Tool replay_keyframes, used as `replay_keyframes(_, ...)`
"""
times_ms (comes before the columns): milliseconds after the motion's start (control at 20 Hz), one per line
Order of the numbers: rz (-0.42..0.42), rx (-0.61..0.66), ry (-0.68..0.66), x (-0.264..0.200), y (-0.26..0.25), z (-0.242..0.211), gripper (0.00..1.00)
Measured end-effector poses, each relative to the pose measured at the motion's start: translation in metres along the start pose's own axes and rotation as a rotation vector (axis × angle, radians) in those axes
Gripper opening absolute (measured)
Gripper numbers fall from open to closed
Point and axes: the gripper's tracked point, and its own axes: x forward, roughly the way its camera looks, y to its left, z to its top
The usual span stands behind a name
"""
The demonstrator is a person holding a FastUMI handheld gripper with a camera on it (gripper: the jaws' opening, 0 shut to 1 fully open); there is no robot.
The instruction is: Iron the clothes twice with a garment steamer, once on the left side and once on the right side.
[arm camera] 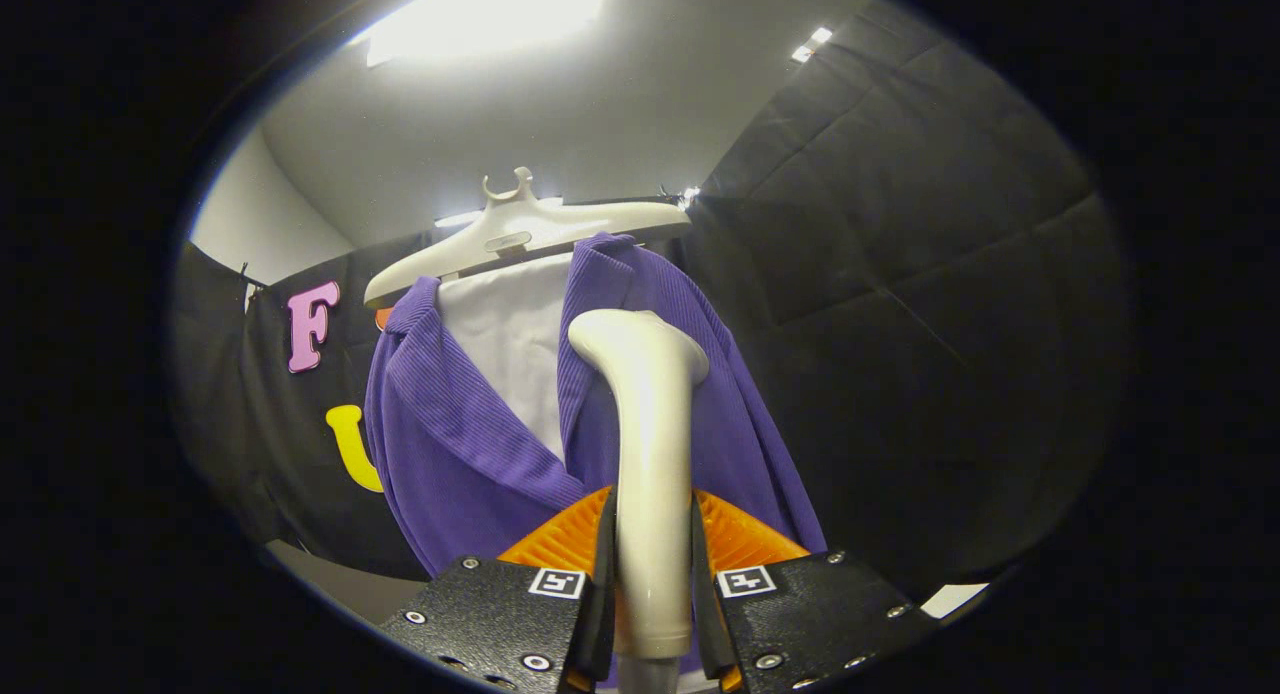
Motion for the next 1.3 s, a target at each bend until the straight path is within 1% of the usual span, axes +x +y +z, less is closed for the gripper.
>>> replay_keyframes(250,-0.038,-0.004,0.076,-0.022,-0.027,-0.035,0.34)
replay_keyframes(550,-0.073,-0.014,0.168,-0.043,-0.045,-0.080,0.33)
replay_keyframes(1150,-0.113,-0.034,0.295,-0.074,-0.063,-0.154,0.34)
replay_keyframes(1300,-0.130,-0.046,0.323,-0.075,-0.068,-0.174,0.34)
